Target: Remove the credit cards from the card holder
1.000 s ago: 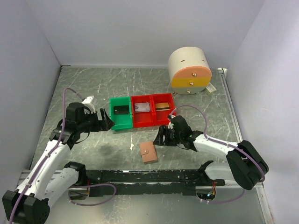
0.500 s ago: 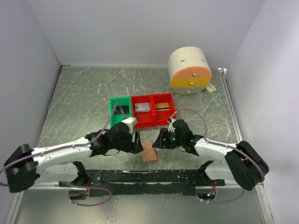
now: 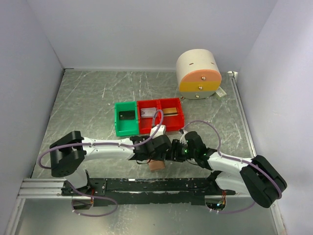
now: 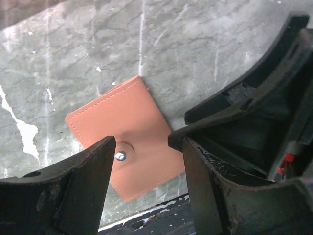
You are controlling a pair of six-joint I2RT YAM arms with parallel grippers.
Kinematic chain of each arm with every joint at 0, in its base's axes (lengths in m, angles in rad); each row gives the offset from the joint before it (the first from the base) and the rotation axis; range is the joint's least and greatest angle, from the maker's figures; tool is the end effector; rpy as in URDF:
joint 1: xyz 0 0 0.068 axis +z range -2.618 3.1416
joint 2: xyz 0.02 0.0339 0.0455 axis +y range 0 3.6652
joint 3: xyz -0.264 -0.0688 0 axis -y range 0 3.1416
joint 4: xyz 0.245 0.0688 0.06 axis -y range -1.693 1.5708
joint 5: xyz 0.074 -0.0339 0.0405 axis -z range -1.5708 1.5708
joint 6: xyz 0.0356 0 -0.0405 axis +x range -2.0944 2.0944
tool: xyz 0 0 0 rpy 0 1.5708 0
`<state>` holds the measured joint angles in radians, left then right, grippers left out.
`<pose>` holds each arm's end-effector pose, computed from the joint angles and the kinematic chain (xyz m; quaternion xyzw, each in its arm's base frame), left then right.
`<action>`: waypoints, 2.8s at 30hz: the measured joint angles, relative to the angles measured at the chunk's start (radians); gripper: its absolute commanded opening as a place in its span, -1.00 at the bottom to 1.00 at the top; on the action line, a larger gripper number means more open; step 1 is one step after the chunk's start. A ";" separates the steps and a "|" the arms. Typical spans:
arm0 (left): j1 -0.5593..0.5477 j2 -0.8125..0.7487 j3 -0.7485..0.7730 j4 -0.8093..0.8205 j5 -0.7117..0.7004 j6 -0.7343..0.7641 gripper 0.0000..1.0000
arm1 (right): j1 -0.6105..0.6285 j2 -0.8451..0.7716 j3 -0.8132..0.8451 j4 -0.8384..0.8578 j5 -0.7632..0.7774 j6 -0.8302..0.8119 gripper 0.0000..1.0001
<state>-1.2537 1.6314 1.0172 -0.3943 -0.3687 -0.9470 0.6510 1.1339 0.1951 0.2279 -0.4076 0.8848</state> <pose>0.1144 -0.3076 0.1942 0.0940 0.9411 -0.1633 0.2806 0.1364 0.1217 0.1209 0.0200 0.8939 0.4159 0.1659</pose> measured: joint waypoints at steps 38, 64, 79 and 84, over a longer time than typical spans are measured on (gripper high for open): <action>-0.053 0.106 0.084 -0.248 -0.079 -0.211 -0.35 | 0.004 0.102 0.059 -0.010 -0.091 -0.013 -0.18; -0.057 -0.054 -0.090 -0.125 -0.085 -0.250 0.16 | 0.011 0.146 0.074 0.021 -0.099 -0.002 -1.00; -0.060 0.171 0.155 -0.293 -0.113 -0.282 0.13 | 0.010 0.165 0.103 -0.016 -0.071 -0.030 -1.00; -0.063 0.144 0.130 -0.296 -0.130 -0.323 0.17 | 0.011 0.165 0.103 -0.013 -0.076 -0.029 -1.00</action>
<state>-1.3163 1.7752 1.1473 -0.6907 -0.4984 -1.2697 0.6621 1.2987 0.2981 0.2153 -0.4831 0.8558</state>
